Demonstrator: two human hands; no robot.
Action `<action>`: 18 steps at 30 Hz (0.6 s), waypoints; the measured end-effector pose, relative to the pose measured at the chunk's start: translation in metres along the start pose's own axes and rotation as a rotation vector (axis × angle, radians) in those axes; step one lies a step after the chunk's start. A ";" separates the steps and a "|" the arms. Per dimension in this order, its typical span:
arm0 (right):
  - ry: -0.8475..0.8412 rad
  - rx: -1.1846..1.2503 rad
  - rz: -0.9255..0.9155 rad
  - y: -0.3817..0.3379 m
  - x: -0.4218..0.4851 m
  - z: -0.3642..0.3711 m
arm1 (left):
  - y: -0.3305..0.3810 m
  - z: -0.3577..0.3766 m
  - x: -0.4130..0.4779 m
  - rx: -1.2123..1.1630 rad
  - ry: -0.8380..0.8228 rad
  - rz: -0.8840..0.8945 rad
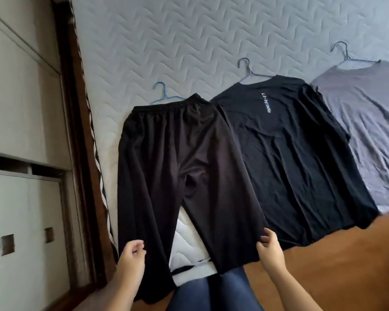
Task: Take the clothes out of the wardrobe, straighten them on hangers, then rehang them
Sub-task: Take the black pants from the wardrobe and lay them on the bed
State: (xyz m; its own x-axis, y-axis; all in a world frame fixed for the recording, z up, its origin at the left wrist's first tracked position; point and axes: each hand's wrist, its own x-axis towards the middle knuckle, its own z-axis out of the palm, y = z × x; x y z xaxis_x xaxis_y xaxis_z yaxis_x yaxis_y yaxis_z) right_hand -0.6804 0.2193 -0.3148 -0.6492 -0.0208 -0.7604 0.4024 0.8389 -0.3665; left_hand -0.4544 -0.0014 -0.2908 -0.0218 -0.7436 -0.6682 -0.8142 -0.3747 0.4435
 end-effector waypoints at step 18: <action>0.321 0.302 0.361 0.218 -0.135 -0.071 | 0.001 0.036 -0.066 0.209 -0.323 0.249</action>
State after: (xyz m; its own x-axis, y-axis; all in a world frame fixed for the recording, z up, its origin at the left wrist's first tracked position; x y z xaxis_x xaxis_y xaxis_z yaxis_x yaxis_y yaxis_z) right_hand -0.5511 0.4438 -0.2538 -0.5804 0.4444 -0.6824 0.7716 0.5680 -0.2864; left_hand -0.4744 0.0676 -0.2678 -0.3849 -0.5733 -0.7233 -0.8601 -0.0616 0.5064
